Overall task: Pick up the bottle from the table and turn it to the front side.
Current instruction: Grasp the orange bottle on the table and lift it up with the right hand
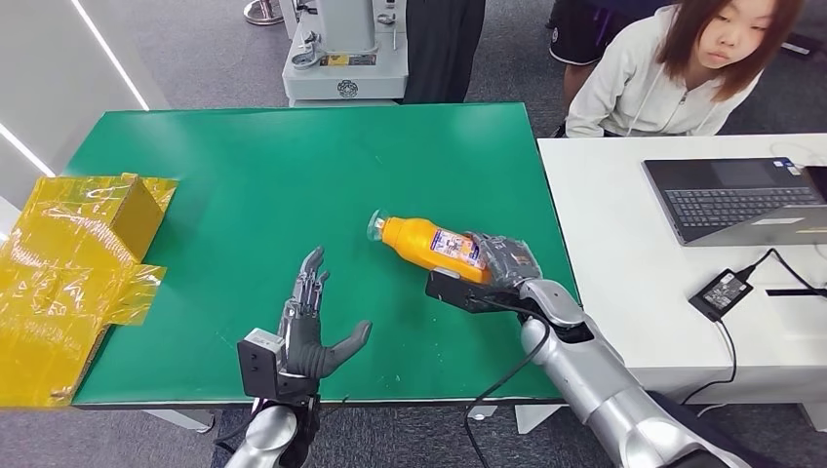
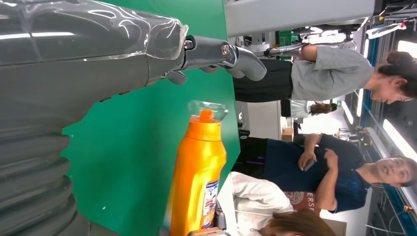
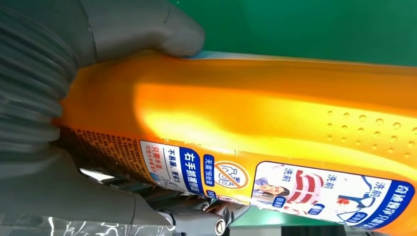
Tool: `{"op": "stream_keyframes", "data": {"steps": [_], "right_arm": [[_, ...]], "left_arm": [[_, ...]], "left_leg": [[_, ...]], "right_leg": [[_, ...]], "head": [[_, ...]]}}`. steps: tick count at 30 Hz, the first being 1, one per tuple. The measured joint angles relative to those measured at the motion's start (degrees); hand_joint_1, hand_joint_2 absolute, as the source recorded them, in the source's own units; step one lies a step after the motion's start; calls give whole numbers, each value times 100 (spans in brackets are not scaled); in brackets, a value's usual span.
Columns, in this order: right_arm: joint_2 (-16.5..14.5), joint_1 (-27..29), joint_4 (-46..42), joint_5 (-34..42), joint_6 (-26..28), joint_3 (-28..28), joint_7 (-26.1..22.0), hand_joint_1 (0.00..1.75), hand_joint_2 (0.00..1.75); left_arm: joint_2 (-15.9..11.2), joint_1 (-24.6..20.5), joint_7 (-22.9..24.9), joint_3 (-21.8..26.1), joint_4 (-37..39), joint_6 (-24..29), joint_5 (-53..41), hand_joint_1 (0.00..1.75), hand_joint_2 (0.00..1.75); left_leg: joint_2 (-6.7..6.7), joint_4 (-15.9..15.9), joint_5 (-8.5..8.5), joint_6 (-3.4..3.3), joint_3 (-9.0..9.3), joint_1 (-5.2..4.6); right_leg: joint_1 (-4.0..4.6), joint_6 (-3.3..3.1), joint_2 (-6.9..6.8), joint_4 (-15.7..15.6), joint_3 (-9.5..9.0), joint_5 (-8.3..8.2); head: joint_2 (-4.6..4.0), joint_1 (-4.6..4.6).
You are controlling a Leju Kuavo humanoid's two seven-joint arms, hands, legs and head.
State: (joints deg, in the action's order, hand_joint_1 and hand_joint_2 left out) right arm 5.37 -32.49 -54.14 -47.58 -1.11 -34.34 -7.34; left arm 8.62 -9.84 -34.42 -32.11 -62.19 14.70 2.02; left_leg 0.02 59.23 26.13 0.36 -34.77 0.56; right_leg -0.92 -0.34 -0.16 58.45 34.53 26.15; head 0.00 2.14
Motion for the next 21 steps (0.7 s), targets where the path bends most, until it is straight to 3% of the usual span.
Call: {"op": "stream_keyframes", "data": {"steps": [11, 21], "right_arm": [[-4, 186, -219, 32, 274, 168, -233, 175, 175], [-115, 488, -692, 561, 732, 528, -1053, 175, 175]], "left_arm": [[1, 54, 0, 9, -21, -97, -28, 0, 175], [39, 43, 0, 31, -21, -222, -109, 0, 175]], "left_leg": [[1, 0, 0, 0, 0, 0], [0, 0, 0, 0, 0, 0]], "right_leg": [[0, 0, -1, -1, 1, 0], [0, 0, 0, 0, 2, 0]], "head": [[0, 0], [0, -1]]}}
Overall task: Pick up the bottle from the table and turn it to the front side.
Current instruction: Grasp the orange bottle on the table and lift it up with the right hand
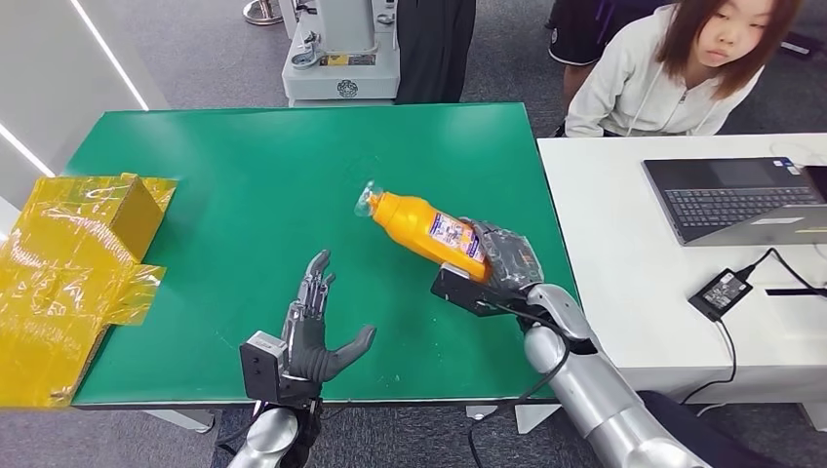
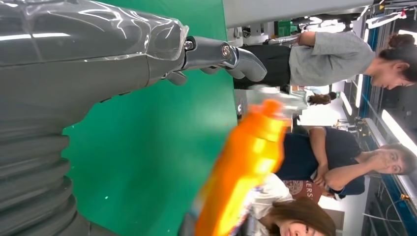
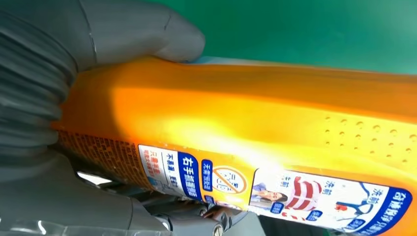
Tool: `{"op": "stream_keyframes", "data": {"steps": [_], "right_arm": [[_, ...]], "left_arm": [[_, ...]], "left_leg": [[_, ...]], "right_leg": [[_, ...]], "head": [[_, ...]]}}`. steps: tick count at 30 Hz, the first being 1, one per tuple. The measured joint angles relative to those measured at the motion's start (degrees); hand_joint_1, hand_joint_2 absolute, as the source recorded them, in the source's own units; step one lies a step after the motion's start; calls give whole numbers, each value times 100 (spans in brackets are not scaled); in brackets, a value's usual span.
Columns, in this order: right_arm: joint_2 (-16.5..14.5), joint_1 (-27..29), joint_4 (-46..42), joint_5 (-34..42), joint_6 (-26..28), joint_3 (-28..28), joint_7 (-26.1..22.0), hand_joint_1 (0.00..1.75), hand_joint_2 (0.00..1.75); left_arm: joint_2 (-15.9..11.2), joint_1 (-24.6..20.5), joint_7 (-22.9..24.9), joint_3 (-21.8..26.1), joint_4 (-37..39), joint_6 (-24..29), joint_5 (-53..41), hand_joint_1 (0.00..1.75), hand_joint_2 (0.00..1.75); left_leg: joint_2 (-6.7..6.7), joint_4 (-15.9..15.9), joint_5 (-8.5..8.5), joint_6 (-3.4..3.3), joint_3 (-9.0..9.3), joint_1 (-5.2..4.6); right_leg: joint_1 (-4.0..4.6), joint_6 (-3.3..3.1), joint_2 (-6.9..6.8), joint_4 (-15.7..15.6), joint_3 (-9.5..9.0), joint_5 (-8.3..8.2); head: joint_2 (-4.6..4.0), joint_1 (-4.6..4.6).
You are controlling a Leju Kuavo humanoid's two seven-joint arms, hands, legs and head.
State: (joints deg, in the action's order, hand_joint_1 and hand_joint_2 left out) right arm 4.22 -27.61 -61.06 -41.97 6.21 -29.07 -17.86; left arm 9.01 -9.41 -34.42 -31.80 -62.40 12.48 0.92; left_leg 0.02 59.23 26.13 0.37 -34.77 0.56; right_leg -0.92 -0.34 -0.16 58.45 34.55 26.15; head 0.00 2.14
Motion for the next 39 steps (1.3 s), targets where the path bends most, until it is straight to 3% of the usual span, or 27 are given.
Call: {"op": "stream_keyframes", "data": {"steps": [10, 17, 24, 31, 39], "right_arm": [[-180, 434, -583, 434, 670, 369, -543, 175, 175], [-343, 1070, -1047, 1070, 1177, 664, -1171, 175, 175], [-451, 1469, -1302, 1208, 1380, 776, -1481, 175, 175], [-620, 1631, -1408, 1202, 1422, 776, -1438, 175, 175], [-743, 1657, -1449, 1136, 1389, 776, -1436, 175, 175]], "left_arm": [[74, -19, 10, 57, 2, -96, -18, 0, 175], [89, -245, 430, 86, 15, -920, 715, 0, 175], [22, -589, 617, 194, 16, -1314, 1016, 0, 175], [47, -1264, 902, 289, 104, -1745, 1259, 0, 175], [111, -1595, 970, 289, 257, -1935, 1408, 0, 175]], "left_leg": [[1, 0, 0, 0, 0, 0], [2, -1, 1, 0, -4, 0], [3, -1, 0, 0, -3, 1], [2, -1, -1, 1, -2, 0], [2, -1, 0, 1, -3, 0]], "right_leg": [[0, 1, -2, -1, 1, 1], [0, 1, -2, -1, 3, 2], [0, 1, -3, 1, 3, 2], [0, 0, -1, 3, 3, 1], [0, 0, -1, 2, 3, 1]], "head": [[0, 0], [0, 0], [0, 0], [0, 0], [0, 1]]}}
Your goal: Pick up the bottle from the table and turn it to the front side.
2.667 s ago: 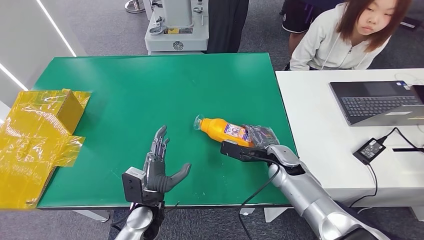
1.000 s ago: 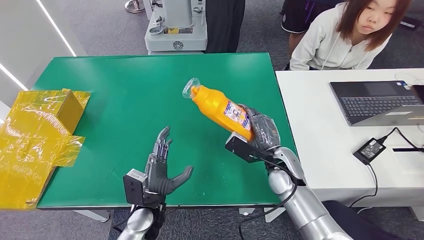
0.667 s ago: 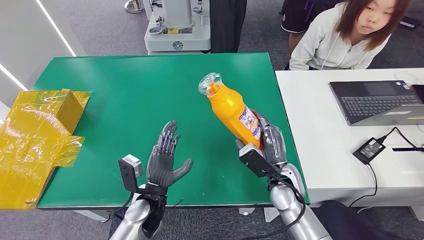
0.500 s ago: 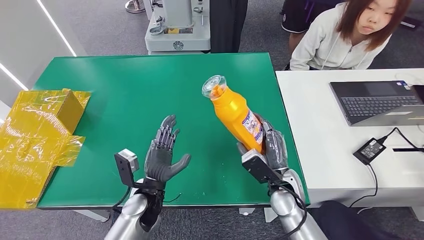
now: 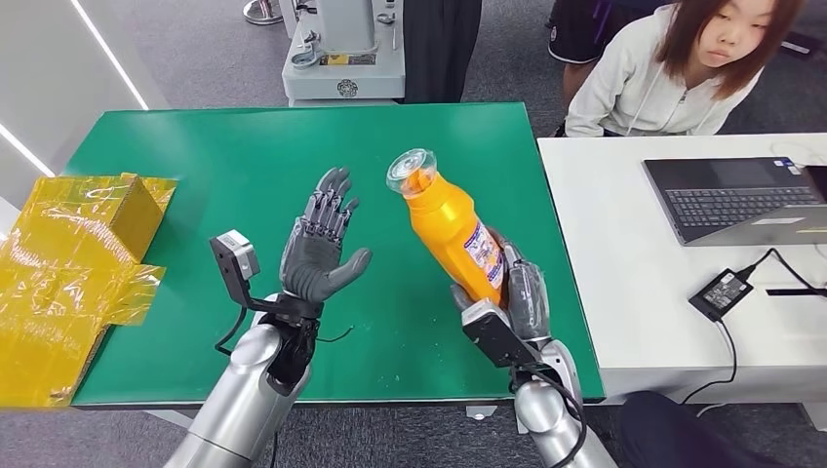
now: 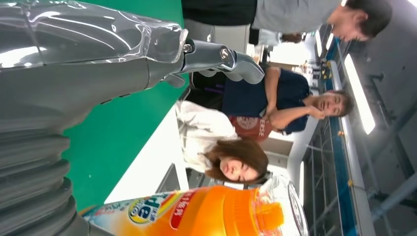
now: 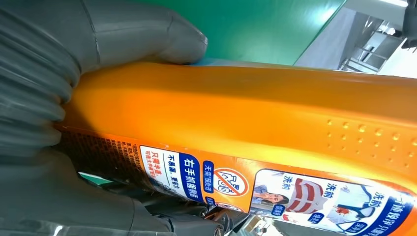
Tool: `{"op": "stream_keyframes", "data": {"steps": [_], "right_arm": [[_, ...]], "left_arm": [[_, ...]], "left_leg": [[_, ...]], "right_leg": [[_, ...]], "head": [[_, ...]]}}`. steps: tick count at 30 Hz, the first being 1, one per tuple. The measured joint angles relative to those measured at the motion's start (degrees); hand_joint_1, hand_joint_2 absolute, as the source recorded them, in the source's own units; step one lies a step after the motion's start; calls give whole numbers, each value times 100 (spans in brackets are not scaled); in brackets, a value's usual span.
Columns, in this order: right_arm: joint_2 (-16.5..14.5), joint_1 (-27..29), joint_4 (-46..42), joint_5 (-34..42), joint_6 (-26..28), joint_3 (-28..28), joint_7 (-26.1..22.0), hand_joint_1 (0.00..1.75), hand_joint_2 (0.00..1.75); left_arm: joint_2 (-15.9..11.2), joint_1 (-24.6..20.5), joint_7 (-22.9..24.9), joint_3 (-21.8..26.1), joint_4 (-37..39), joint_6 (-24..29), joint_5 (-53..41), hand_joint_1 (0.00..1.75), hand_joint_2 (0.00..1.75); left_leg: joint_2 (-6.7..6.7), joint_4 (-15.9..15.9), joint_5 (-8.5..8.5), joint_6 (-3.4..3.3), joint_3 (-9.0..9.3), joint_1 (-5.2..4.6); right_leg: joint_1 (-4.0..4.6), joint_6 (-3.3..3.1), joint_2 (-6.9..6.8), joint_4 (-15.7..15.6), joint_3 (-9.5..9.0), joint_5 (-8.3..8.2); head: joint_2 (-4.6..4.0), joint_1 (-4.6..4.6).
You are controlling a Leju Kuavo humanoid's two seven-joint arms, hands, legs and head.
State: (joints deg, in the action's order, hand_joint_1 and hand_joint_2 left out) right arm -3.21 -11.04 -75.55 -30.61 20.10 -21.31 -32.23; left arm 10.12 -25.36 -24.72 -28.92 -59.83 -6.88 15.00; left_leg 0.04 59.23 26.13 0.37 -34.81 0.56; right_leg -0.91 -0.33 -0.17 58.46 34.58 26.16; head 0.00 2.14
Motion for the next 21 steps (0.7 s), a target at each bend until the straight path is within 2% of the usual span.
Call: {"op": "stream_keyframes", "data": {"steps": [12, 21], "right_arm": [[-16, -420, 108, -264, -308, 8, 155, 175, 175], [-78, -888, 329, -368, -459, 7, 211, 175, 175]], "left_arm": [[34, -172, 184, -1, 51, -435, 84, 0, 175], [194, -400, 257, -119, 53, -583, 16, 0, 175]], "left_leg": [[-2, 1, -1, 0, 2, 0], [-1, 1, -1, 0, 1, 0]], "right_leg": [[0, 0, 2, 1, 0, -1], [0, 0, 1, 1, 0, -1]], "head": [[0, 0], [0, 0]]}}
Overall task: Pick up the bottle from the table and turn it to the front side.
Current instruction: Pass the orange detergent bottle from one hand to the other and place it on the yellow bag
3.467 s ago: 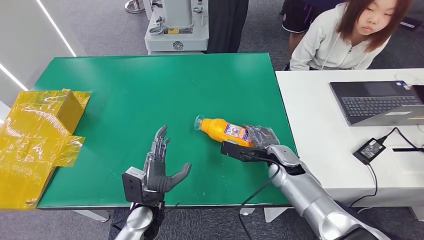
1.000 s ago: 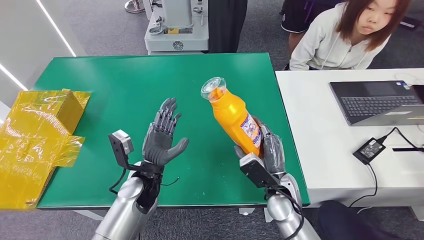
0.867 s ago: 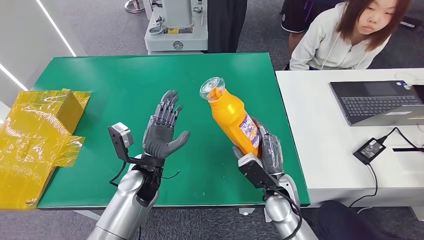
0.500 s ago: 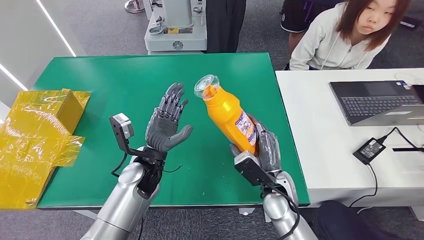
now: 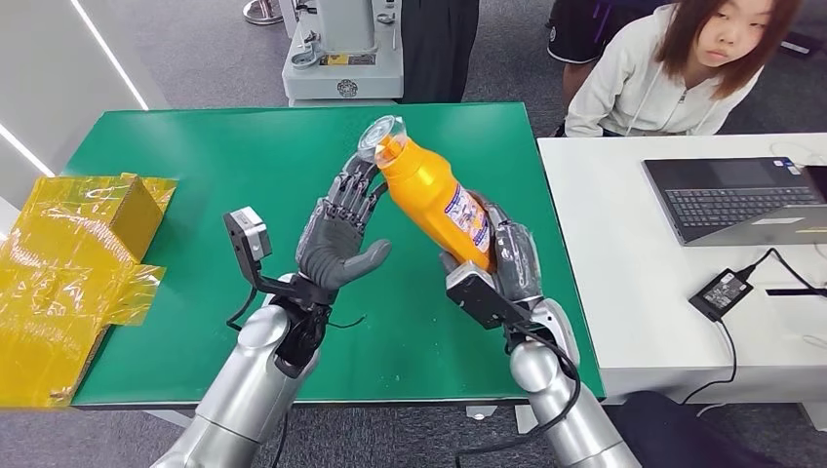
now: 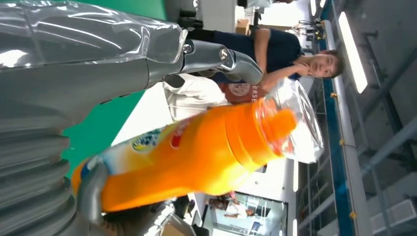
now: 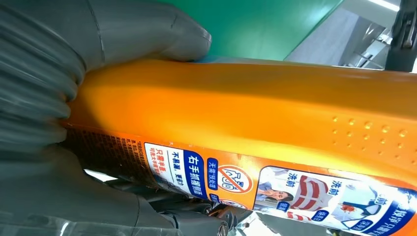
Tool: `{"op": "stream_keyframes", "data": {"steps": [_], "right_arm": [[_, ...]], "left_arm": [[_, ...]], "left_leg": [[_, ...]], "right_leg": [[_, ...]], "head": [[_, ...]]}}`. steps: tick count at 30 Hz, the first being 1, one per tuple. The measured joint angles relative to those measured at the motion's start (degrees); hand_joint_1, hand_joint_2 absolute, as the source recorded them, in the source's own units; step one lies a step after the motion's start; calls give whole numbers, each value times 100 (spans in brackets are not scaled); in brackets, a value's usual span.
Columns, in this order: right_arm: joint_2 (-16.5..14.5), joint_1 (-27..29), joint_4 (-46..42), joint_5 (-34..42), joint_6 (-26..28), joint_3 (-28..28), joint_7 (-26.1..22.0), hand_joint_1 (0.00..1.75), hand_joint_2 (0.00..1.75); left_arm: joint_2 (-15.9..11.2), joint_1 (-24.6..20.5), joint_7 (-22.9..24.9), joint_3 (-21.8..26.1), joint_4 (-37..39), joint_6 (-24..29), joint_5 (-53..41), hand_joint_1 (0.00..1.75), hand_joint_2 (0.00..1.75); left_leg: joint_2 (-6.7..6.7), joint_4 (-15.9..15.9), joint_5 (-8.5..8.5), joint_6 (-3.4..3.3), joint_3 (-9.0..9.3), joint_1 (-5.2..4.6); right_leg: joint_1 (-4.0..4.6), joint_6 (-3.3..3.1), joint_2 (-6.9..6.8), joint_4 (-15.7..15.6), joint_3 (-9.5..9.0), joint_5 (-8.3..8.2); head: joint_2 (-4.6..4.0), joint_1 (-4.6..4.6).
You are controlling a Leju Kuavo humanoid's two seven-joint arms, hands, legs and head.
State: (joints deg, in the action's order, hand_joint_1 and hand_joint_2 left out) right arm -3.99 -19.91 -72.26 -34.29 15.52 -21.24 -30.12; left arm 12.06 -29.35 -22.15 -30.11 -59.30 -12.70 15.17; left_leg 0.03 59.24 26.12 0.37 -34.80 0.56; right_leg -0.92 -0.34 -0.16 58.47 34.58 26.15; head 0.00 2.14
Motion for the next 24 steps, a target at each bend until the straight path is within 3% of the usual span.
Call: {"op": "stream_keyframes", "data": {"steps": [10, 24], "right_arm": [[-145, -379, 256, -51, 159, -108, -78, 175, 175], [-242, -596, 357, -485, 264, -596, 29, 175, 175]], "left_arm": [[81, -351, -168, -26, -1, 351, -170, 0, 175], [6, -701, -79, 773, 173, 490, 51, 0, 175]], "left_leg": [[0, 0, -1, 1, 1, 0], [1, 0, -1, 1, 0, 1]], "right_leg": [[0, -1, 1, 6, 0, -1], [1, -1, 0, 7, 0, 0]], "head": [[0, 0], [0, 0]]}}
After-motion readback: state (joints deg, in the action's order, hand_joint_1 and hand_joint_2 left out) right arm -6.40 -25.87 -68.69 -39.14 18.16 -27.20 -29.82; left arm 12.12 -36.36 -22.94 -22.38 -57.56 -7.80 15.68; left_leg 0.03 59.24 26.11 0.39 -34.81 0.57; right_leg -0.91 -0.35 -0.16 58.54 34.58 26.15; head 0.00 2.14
